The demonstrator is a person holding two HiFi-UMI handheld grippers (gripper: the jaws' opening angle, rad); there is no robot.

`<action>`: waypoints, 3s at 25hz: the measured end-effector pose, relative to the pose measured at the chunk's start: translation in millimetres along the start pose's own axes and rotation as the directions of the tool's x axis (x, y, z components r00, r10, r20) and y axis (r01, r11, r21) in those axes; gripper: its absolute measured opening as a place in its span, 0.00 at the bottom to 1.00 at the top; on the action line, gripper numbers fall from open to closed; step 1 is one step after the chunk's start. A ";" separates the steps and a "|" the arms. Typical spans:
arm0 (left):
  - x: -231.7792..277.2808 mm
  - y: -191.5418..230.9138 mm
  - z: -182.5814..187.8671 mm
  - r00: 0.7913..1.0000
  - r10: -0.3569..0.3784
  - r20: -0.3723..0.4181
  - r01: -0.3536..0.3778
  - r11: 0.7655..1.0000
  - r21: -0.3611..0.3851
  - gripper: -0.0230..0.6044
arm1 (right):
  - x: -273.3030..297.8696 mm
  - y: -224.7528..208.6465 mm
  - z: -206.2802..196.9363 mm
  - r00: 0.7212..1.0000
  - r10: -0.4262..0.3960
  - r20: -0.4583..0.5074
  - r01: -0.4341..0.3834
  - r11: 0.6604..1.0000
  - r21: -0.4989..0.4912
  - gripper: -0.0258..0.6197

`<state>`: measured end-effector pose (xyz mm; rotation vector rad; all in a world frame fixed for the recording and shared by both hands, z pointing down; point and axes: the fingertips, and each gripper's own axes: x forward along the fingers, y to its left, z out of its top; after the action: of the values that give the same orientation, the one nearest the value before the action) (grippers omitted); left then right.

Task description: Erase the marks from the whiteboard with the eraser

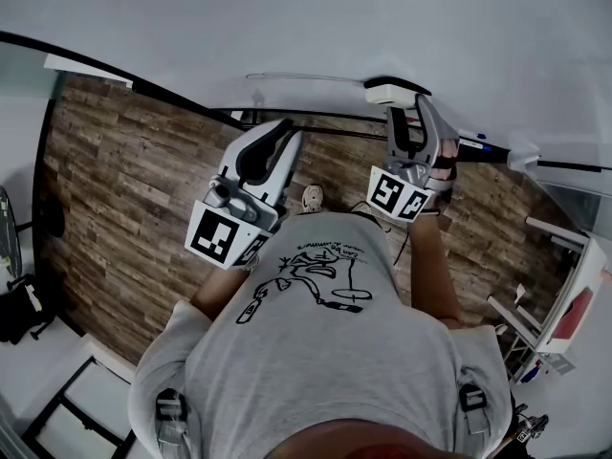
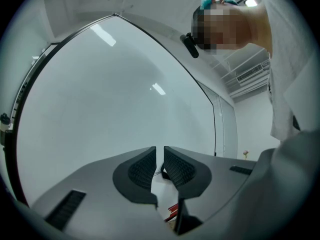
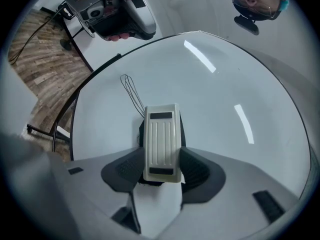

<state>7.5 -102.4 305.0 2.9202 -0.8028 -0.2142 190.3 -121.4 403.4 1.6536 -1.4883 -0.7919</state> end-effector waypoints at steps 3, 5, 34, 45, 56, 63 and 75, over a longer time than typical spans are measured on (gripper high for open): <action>-1.2 -0.1 -2.6 1.000 0.002 -0.016 -0.002 1.000 -0.004 0.13 | 0.7 3.5 -0.2 1.000 0.005 -0.002 -0.005 1.000 -0.006 0.39; -1.8 -0.3 -2.9 1.000 0.005 -0.020 -0.005 1.000 -0.006 0.13 | 1.1 5.5 -0.4 1.000 0.008 -0.002 -0.008 1.000 -0.010 0.39; -15.2 7.2 1.4 1.000 0.028 0.005 -0.028 1.000 -0.002 0.13 | 8.0 41.8 -3.1 0.999 0.044 -0.021 -0.045 0.997 -0.056 0.39; -20.7 6.4 5.1 0.999 0.027 0.017 -0.027 1.000 -0.001 0.13 | -2.0 83.7 -6.8 0.977 0.203 -0.067 -0.208 0.976 -0.072 0.39; -25.9 17.2 5.0 0.999 0.043 0.018 -0.043 0.999 -0.006 0.13 | -14.9 37.1 40.0 0.989 0.147 0.010 -0.146 0.989 -0.036 0.39; -24.6 27.8 5.6 0.998 0.050 0.026 -0.050 0.999 -0.009 0.13 | -3.6 -24.8 76.8 0.998 0.036 0.055 -0.035 0.999 -0.021 0.39; -23.4 32.9 7.1 0.997 0.069 0.034 -0.069 0.998 -0.011 0.13 | 7.7 -42.1 80.6 0.998 -0.039 0.050 0.041 0.999 -0.033 0.39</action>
<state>-30.0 -118.9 305.1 2.8808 -0.9035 -0.2625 145.0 -138.3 326.0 1.6541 -1.4715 -0.8804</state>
